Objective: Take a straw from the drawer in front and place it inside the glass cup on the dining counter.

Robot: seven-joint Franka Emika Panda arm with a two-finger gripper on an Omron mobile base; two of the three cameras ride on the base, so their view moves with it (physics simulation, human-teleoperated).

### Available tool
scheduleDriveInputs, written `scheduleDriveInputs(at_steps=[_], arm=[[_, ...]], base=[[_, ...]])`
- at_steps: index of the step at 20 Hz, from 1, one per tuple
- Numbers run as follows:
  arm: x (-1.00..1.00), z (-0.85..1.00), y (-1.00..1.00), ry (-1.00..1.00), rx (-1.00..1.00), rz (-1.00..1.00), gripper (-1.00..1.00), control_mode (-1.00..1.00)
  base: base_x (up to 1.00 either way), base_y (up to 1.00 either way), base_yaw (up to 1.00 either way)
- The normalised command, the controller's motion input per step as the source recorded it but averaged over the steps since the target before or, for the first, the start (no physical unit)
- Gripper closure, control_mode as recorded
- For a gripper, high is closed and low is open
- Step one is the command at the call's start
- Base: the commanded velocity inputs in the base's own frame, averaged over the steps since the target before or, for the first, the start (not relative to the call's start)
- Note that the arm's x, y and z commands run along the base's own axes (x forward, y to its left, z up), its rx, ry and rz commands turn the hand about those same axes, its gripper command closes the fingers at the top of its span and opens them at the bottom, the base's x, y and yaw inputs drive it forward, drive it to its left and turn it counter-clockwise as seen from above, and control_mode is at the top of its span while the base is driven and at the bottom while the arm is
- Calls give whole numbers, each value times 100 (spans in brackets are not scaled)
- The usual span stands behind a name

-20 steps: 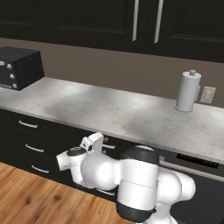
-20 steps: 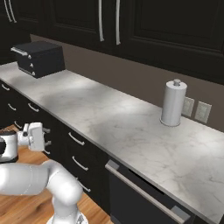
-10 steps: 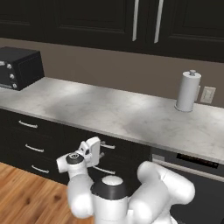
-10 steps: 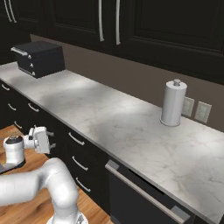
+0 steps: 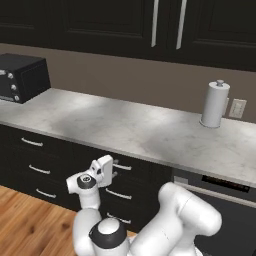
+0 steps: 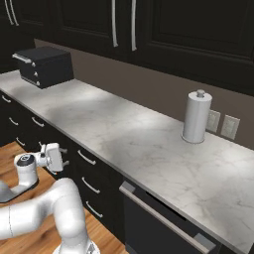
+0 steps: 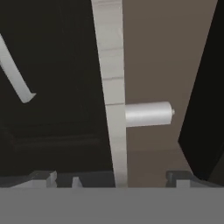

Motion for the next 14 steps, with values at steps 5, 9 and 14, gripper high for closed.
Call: scheduleDriveInputs(at_steps=[5, 9, 14], arm=[[29, -39, 0, -4, 0, 0, -100, -100], [34, -38, 0, -6, 0, 0, -100, -100], [34, -38, 0, -7, -1, 0, -100, -100]], base=[[0, 0, 0], [0, 0, 0], [0, 0, 0]])
